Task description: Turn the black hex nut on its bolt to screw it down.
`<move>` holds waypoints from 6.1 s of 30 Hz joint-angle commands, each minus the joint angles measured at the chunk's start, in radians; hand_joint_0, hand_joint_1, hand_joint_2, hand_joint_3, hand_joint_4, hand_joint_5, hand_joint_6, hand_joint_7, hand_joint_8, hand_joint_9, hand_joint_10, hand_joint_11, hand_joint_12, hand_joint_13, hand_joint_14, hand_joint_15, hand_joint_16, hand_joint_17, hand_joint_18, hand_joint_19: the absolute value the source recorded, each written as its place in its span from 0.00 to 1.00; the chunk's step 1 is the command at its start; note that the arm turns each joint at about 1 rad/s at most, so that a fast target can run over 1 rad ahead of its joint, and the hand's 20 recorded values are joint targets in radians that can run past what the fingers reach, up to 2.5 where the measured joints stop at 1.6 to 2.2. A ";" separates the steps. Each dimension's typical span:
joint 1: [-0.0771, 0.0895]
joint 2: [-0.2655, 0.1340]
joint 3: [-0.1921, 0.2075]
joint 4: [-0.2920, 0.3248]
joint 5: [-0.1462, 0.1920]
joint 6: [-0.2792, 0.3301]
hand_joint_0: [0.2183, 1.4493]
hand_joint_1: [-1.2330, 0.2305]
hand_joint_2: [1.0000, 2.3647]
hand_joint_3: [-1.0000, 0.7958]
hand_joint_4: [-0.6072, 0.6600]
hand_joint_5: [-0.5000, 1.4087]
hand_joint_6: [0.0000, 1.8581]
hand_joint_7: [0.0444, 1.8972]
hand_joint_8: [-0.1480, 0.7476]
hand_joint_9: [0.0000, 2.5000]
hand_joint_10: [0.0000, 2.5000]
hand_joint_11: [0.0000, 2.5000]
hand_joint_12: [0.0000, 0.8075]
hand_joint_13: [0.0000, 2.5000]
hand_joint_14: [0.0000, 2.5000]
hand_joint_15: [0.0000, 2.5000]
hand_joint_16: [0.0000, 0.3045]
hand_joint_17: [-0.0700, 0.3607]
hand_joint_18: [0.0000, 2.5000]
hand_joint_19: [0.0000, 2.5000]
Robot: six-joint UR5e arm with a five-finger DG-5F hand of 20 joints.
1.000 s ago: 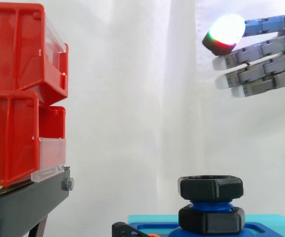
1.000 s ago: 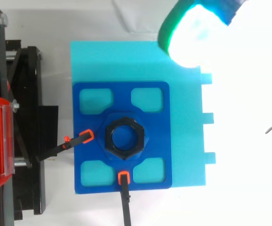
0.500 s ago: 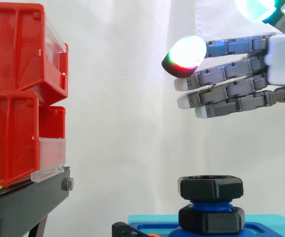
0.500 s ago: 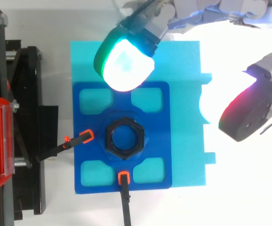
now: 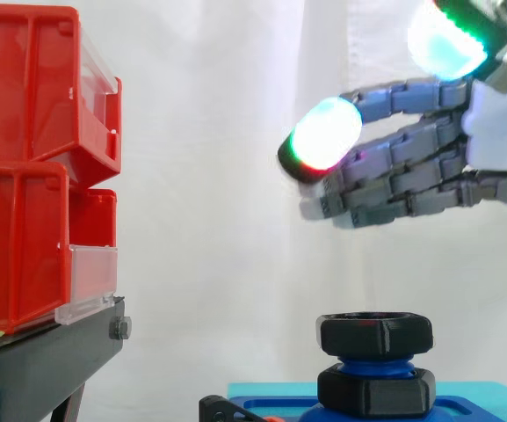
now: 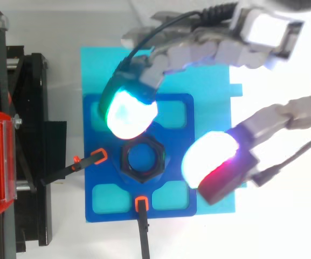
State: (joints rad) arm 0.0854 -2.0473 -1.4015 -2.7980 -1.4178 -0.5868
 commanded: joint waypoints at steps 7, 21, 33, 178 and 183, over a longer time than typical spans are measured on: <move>0.007 -0.059 0.081 -0.021 -0.055 -0.128 0.18 0.48 0.00 0.28 0.59 0.17 0.27 0.49 0.37 0.18 0.00 0.00 0.31 0.09 0.00 0.00 0.16 0.42 0.02 0.00; 0.023 -0.085 0.082 0.002 -0.070 -0.438 0.18 0.49 0.00 0.28 0.60 0.17 0.27 0.48 0.37 0.18 0.00 0.00 0.31 0.09 0.00 0.00 0.16 0.42 0.02 0.01; 0.031 -0.125 0.115 0.043 -0.104 -0.453 0.19 0.50 0.00 0.28 0.60 0.17 0.27 0.46 0.38 0.18 0.00 0.00 0.31 0.09 0.00 0.00 0.16 0.41 0.02 0.01; -0.004 -0.200 0.184 0.022 -0.346 -0.788 0.20 0.58 0.00 0.28 0.61 0.21 0.29 0.71 0.40 0.20 0.00 0.01 0.32 0.11 0.00 0.00 0.15 0.41 0.03 0.05; -0.012 -0.200 0.184 0.022 -0.357 -0.789 0.20 0.58 0.00 0.28 0.61 0.21 0.29 0.71 0.40 0.21 0.00 0.01 0.32 0.11 0.00 0.00 0.15 0.41 0.03 0.05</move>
State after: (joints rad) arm 0.0774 -2.2473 -1.2181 -2.7760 -1.7694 -1.3752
